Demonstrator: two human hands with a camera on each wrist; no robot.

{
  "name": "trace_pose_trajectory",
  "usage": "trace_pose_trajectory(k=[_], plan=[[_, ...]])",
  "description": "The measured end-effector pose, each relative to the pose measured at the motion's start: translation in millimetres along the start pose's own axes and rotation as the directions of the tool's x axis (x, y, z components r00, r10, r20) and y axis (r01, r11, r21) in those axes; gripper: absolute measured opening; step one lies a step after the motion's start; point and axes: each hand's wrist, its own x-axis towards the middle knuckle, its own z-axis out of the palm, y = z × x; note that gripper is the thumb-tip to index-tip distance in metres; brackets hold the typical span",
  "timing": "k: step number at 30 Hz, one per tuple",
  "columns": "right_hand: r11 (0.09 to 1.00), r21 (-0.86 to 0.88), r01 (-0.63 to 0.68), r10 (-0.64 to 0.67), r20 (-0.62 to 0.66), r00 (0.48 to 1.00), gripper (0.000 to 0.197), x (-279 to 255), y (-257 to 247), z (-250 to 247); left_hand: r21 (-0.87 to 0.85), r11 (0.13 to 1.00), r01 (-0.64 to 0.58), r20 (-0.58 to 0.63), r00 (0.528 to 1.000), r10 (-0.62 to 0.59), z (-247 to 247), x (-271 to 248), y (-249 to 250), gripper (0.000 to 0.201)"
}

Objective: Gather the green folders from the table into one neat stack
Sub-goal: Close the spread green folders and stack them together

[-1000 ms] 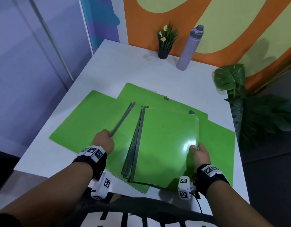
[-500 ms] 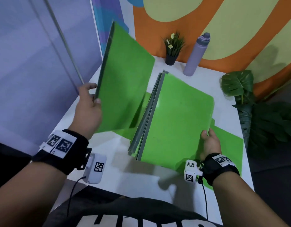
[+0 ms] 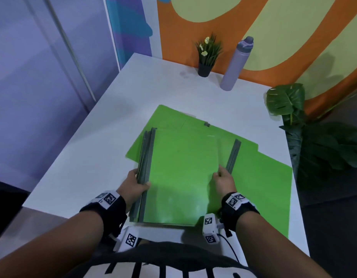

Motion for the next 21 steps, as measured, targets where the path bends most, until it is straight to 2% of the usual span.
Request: trace_pose_trajectory(k=[2, 3, 6, 8, 9, 11, 13, 18, 21], plan=[[0.993, -0.100, 0.058, -0.054, 0.041, 0.998, 0.043, 1, 3, -3, 0.043, 0.999, 0.010, -0.033, 0.999, -0.009, 0, 5, -6, 0.062], [0.973, -0.211, 0.090, -0.085, 0.035, 0.996, 0.038, 4, 4, -7, 0.029, 1.000, 0.003, -0.055, 0.999, -0.002, -2, 8, -7, 0.060], [0.851, -0.519, 0.084, -0.139, -0.067, 0.988, 0.033, 10, 14, -22, -0.024, 0.999, -0.024, -0.114, 0.993, 0.021, -10, 15, -7, 0.055], [0.757, -0.653, 0.003, -0.071, -0.078, 0.994, 0.044, 8, 26, -28, -0.076, 0.997, -0.032, -0.142, 0.990, 0.021, -17, 19, -7, 0.051], [0.714, -0.700, -0.016, -0.008, -0.031, 0.999, 0.061, 6, 32, -30, -0.110, 0.993, -0.031, -0.158, 0.987, 0.014, -21, 23, -7, 0.050], [0.680, -0.734, 0.009, 0.101, 0.106, 0.989, 0.095, 2, 44, -29, -0.147, 0.989, -0.024, -0.192, 0.981, -0.005, -30, 29, -7, 0.049], [0.664, -0.746, 0.050, 0.151, 0.199, 0.968, 0.110, 1, 50, -26, -0.148, 0.989, -0.014, -0.221, 0.975, -0.020, -37, 37, -10, 0.051], [0.577, -0.805, 0.135, 0.192, 0.294, 0.936, 0.122, 2, 58, -28, -0.122, 0.993, 0.012, -0.244, 0.969, -0.042, -42, 49, -25, 0.052], [0.574, -0.798, 0.184, 0.128, 0.309, 0.943, 0.114, -1, 57, -33, -0.119, 0.993, 0.014, -0.255, 0.966, -0.044, -38, 48, -28, 0.053]])
